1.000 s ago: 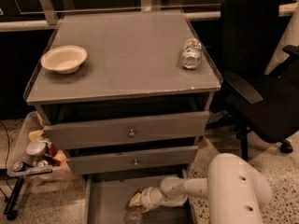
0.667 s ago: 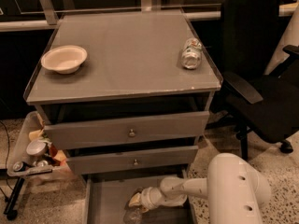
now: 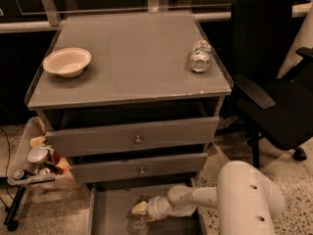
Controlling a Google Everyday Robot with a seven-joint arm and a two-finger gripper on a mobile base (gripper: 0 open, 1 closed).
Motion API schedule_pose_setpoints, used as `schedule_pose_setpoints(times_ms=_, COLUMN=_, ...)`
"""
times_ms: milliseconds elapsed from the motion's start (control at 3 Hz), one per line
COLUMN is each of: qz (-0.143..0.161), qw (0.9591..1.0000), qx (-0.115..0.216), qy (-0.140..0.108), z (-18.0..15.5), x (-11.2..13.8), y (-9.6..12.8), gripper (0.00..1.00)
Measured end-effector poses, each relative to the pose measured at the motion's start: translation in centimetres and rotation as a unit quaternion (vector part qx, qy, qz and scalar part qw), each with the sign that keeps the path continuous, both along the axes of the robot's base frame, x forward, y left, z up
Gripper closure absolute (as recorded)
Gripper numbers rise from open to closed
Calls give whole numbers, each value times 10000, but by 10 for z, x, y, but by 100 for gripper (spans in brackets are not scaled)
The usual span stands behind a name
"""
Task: Place water bottle into bottom drawer
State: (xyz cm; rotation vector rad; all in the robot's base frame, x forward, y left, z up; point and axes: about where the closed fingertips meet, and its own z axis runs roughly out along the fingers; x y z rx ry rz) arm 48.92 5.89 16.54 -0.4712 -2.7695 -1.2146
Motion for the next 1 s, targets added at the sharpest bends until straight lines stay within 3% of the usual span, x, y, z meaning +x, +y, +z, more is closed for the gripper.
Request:
schedule_pose_setpoints(times_ms=333, qz=0, qw=10000, qx=0, qy=0, z=0, x=0, y=0, gripper=12)
schedule_pose_setpoints(times_ms=667, qz=1, qw=10000, qx=0, qy=1, z=0, x=0, y=0, gripper=0)
schedule_pose_setpoints(times_ms=1000, qz=1, qw=10000, qx=1, qy=1, z=0, x=0, y=0, gripper=0)
